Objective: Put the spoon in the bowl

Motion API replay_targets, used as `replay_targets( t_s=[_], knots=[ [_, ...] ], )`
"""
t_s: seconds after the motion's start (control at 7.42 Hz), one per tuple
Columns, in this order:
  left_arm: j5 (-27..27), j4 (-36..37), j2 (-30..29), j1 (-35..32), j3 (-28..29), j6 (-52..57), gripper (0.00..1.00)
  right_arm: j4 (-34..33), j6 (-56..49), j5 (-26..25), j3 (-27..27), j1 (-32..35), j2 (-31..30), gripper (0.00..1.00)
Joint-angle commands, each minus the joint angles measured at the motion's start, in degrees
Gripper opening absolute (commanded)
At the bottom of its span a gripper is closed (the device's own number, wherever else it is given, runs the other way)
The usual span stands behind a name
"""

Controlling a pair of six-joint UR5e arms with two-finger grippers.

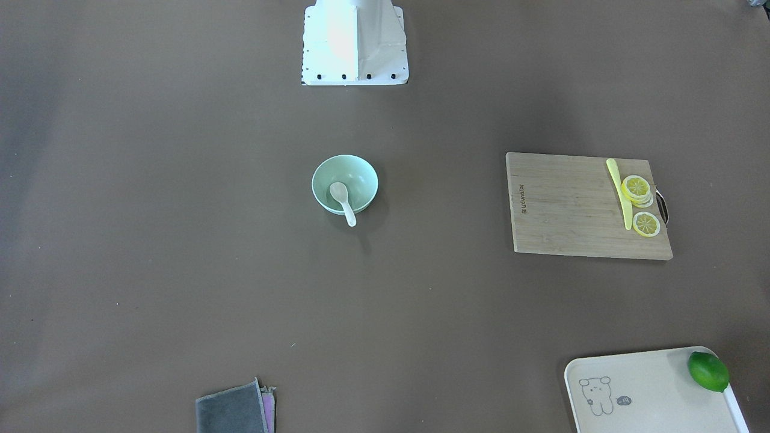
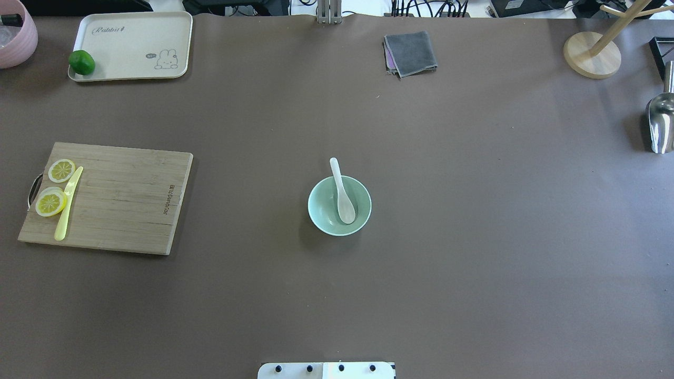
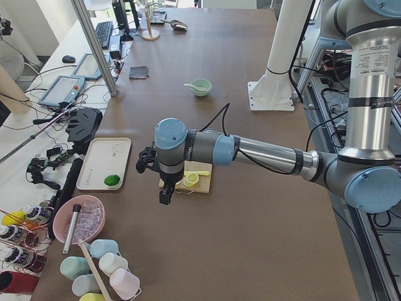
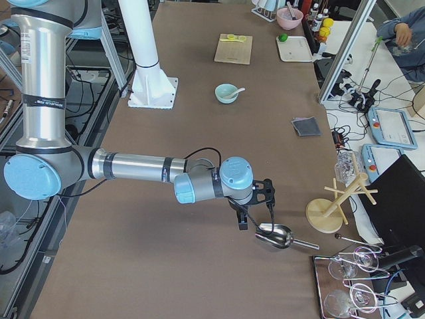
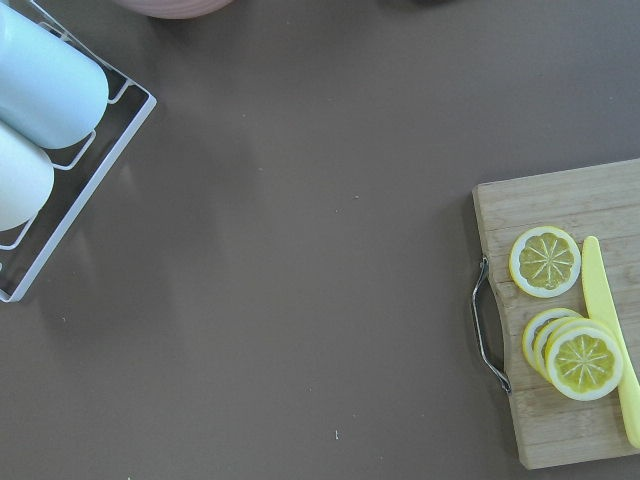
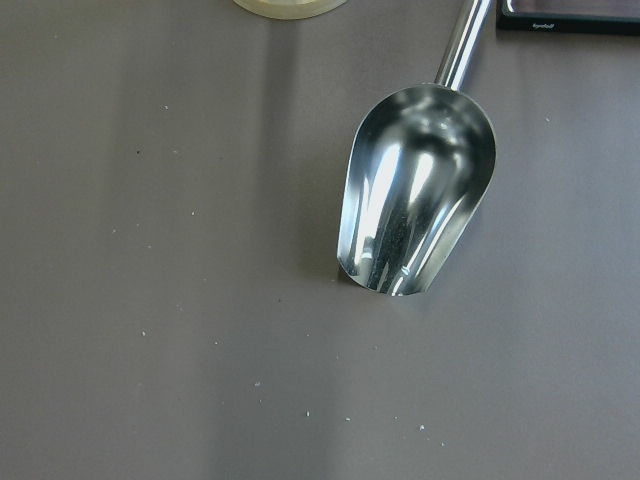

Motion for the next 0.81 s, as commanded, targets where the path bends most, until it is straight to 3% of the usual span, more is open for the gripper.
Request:
replay_targets(
  t_s=[0.0,0.67],
  knots=[
    [0.16,0.08,0.01,-0.88,0.02,0.09,0.98,-1.23,-0.66,1.04,-0.08,0.28,0.31,1.00],
    [0.16,0.08,0.18,-0.88,-0.76,0.00,0.98,-3.70,-0.75,4.21,0.71,0.63,1.46,1.00]
  ],
)
